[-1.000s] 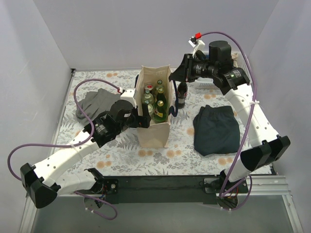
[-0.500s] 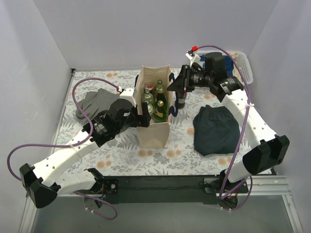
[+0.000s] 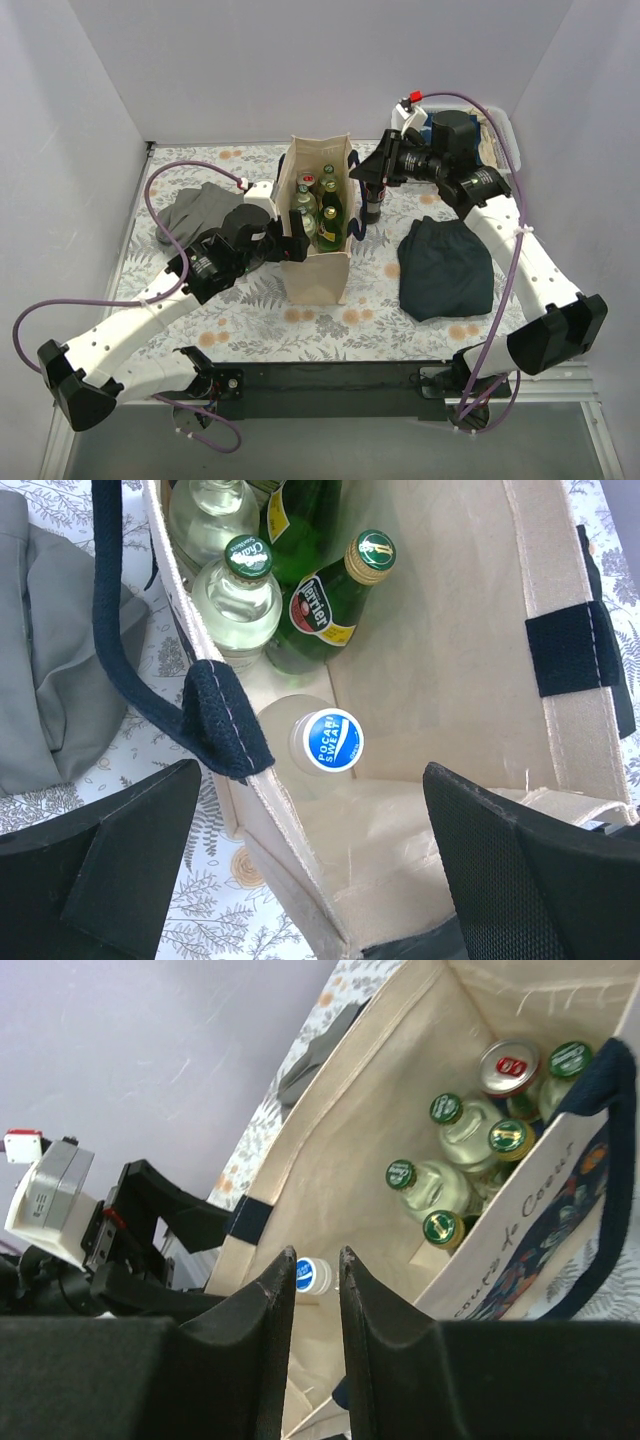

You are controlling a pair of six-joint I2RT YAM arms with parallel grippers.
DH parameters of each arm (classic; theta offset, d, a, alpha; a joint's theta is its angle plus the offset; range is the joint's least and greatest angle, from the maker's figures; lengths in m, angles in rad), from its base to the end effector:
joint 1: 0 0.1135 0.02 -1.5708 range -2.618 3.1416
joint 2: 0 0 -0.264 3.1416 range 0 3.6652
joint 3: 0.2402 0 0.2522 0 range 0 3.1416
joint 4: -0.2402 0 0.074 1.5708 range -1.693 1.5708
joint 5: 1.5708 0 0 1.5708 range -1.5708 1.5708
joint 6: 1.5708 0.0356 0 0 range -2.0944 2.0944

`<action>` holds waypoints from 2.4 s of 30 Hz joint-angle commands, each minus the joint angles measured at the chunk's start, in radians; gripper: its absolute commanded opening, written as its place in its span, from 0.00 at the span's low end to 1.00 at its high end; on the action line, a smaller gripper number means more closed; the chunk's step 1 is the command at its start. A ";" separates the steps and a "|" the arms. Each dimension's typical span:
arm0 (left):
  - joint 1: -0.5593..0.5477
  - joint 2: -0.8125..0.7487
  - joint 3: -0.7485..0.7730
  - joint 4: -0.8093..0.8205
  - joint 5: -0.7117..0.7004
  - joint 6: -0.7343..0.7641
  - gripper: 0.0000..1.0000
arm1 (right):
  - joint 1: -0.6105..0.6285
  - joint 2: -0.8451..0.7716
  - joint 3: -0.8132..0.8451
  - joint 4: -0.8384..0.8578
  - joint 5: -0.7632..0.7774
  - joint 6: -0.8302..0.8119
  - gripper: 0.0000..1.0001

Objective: Take the beverage out of the canvas bag
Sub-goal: Adjust the canvas bag at the center of the board.

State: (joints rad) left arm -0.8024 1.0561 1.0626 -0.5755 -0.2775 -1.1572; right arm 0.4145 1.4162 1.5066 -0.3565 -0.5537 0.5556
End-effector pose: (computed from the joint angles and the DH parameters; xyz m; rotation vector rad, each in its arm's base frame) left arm 0.1639 -0.1556 0.3466 -0.5622 2.1682 -0.8415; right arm 0.2840 0.1454 0.4288 -0.2804 1.9447 1.1666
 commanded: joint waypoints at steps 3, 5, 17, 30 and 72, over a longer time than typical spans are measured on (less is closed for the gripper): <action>-0.003 -0.056 0.016 0.014 -0.009 0.007 0.93 | -0.006 -0.030 -0.005 0.008 0.155 -0.054 0.30; -0.003 -0.096 -0.001 0.060 0.014 0.014 0.93 | -0.006 -0.037 -0.008 0.004 0.179 -0.080 0.30; -0.003 -0.148 0.028 0.152 -0.047 0.039 0.98 | -0.013 -0.128 -0.029 -0.056 0.489 -0.217 0.30; -0.003 -0.093 0.066 0.120 -0.098 0.051 0.56 | -0.040 -0.112 -0.006 -0.139 0.577 -0.257 0.01; -0.003 -0.033 0.048 0.072 -0.108 0.039 0.84 | -0.054 -0.100 -0.020 -0.104 0.128 -0.290 0.01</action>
State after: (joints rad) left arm -0.8024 1.0267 1.0992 -0.4725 -0.3782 -1.1172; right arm 0.3656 1.3151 1.4620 -0.4847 -0.2977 0.2867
